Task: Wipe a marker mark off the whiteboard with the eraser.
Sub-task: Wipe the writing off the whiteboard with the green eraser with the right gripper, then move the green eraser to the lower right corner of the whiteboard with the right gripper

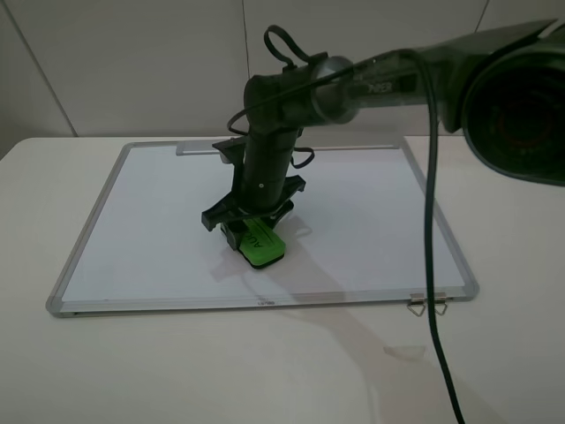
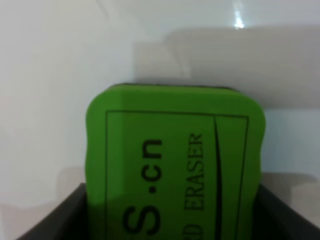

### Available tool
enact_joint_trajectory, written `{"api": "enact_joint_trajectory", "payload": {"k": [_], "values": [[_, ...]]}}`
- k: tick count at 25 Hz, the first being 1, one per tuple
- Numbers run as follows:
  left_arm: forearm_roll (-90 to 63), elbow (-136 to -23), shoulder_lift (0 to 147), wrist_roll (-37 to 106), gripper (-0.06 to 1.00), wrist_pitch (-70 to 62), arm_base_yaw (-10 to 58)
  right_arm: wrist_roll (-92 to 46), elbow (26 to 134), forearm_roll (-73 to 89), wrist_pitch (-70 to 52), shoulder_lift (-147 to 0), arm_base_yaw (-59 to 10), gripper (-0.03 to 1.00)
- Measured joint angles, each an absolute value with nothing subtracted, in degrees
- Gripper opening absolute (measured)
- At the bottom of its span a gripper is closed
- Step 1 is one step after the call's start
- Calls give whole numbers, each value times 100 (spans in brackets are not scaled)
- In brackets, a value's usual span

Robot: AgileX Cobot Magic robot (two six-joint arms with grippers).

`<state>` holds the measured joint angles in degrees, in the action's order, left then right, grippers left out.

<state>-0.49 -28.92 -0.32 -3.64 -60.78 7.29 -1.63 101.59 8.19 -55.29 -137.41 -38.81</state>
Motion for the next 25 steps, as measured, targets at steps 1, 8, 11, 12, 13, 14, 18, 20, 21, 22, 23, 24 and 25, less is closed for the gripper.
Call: {"api": "enact_joint_trajectory", "payload": {"k": [1,8,11,12,13,14,18,20,21,22,23,24,25], "values": [[-49,-2892,-32,-364,68,-6078,729,-163,10159,842,-5535,-13741,-3876,59],[-49,-2892,-32,-364,68,-6078,729,220,10040,130,-6048,-13458,-3596,59],[-49,-2892,-32,-364,68,-6078,729,304,9940,-56,-6398,-13048,-3096,59],[-49,-2892,-32,-364,68,-6078,729,329,9940,-70,-6425,-12877,-2944,59],[-49,-2892,-32,-364,68,-6078,729,372,9940,-85,-6451,-12729,-2784,59],[-49,-2892,-32,-364,68,-6078,729,421,9940,-85,-6480,-12567,-2648,59],[-49,-2892,-32,-364,68,-6078,729,682,9771,-133,-6561,-12212,-2013,59],[-49,-2892,-32,-364,68,-6078,729,749,9504,-146,-6496,-12134,-1717,59],[-49,-2892,-32,-364,68,-6078,729,761,9320,-146,-6431,-12111,-1610,59],[-49,-2892,-32,-364,68,-6078,729,768,9151,-146,-6331,-12075,-1496,59],[-49,-2892,-32,-364,68,-6078,729,773,8932,-146,-6232,-12046,-1393,59],[-49,-2892,-32,-364,68,-6078,729,773,8731,-146,-6082,-12009,-1318,59],[-49,-2892,-32,-364,68,-6078,729,773,8441,-146,-5916,-11968,-1238,59]]}}
